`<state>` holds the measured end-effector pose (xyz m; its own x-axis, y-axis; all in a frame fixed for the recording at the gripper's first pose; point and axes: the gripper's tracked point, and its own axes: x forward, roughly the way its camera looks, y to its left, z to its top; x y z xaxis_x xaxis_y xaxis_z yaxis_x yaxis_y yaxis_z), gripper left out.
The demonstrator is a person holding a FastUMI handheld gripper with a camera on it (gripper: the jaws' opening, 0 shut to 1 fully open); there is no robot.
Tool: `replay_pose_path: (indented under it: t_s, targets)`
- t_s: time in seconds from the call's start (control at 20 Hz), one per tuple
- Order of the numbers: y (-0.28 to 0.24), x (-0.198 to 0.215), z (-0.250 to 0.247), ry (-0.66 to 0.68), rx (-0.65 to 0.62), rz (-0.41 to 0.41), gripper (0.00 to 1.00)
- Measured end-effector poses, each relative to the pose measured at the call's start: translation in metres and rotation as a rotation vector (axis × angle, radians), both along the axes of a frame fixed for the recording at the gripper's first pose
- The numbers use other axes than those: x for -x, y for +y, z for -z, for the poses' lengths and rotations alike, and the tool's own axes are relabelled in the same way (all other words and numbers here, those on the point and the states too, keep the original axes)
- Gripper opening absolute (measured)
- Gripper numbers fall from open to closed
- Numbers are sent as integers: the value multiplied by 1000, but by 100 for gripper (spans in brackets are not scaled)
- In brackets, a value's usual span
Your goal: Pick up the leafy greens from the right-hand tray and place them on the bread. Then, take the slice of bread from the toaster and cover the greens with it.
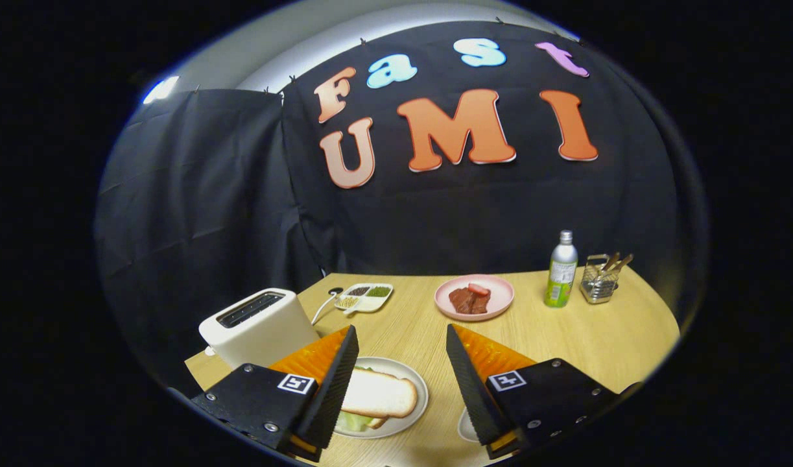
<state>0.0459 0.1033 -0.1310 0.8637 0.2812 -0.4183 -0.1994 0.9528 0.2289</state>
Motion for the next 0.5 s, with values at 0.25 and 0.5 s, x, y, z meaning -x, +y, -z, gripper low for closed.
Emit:
replay_pose_path:
  t_s: [0.25, 0.5]
  targets:
    - [-18, 19, -49, -154, 29, 64, 87]
    - [-27, 35, -88, -276, 92, 108, 88]
